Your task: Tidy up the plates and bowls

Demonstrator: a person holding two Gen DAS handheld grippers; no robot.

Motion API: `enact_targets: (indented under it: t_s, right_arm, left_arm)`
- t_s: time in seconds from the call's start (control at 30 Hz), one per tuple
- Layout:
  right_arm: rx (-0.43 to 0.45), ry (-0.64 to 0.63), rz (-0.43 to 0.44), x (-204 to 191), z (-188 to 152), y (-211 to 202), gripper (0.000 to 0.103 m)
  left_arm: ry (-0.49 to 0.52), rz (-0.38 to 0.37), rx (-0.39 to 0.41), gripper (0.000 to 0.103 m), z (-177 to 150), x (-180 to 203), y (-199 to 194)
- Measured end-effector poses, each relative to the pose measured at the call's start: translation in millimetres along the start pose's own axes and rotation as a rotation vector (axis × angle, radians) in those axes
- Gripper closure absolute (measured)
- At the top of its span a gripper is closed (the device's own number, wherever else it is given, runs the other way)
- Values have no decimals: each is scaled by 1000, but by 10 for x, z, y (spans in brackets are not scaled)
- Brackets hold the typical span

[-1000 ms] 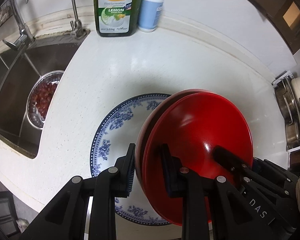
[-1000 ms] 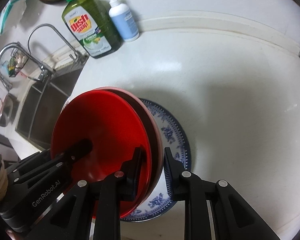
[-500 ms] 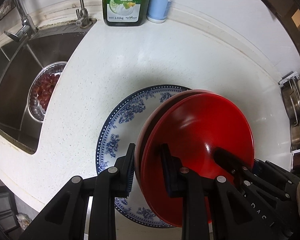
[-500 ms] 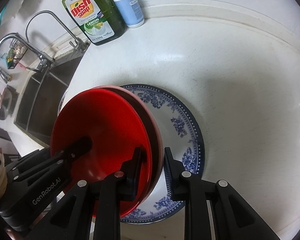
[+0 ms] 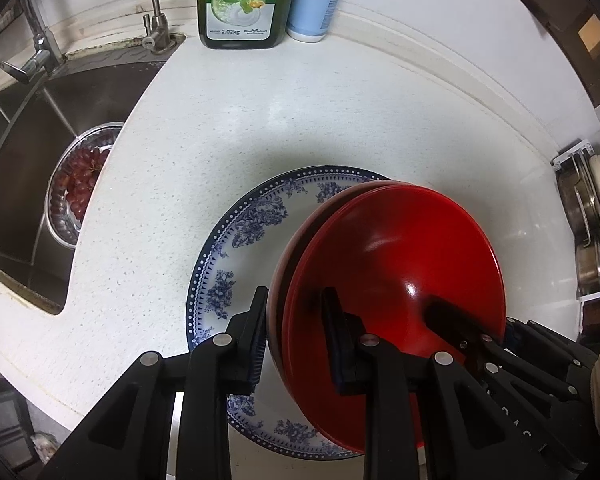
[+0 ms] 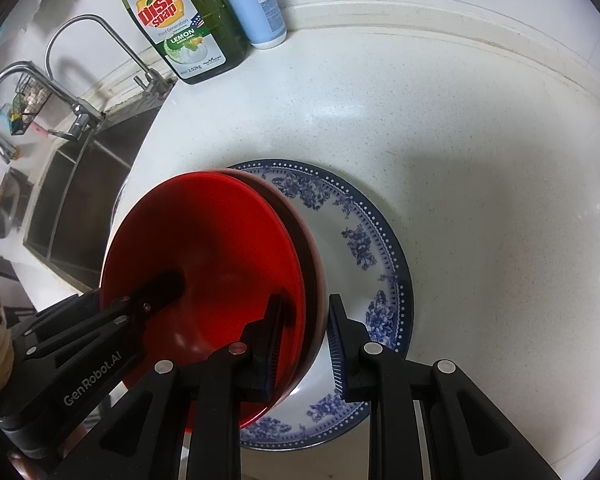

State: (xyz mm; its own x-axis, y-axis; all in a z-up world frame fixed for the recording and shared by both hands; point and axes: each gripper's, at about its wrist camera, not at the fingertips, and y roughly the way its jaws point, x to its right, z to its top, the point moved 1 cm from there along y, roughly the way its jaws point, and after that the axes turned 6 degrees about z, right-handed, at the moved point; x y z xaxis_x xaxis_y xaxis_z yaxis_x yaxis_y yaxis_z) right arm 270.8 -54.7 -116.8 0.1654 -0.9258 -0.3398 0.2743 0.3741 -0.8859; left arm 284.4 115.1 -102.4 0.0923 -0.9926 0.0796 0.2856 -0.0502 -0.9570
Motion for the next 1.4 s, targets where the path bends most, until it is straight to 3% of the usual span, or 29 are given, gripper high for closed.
enact_targets:
  t_s: [0.13, 0.2, 0.23, 0.4, 0.57, 0.7, 0.8, 1.4]
  right_arm:
    - [0, 6, 7, 3, -5, -6, 79]
    - [10, 5, 11, 12, -19, -23, 78]
    - [27, 3, 12, 11, -27, -51, 77]
    - [127, -2, -6, -6, -53, -261, 59]
    - [280, -9, -74, -23, -157, -657, 42]
    - [373, -21, -115, -15, -281, -919, 28]
    - [437, -27, -139, -30, -410, -1096, 25]
    - [603, -83, -177, 2, -1737, -1796, 19]
  left_arm:
    - [2, -19, 19, 70, 16, -30, -37]
    - [17, -6, 43, 52, 23, -33, -91]
    - [30, 5, 62, 50, 21, -29, -126]
    - [96, 57, 178, 34, -1, -3, -363]
    - [157, 136, 325, 17, -115, 67, -668]
    - [187, 157, 426, 12, -303, 141, -891]
    - [189, 151, 485, 7, -487, 191, -1021]
    - [148, 160, 675, 0, -1930, 305, -1696]
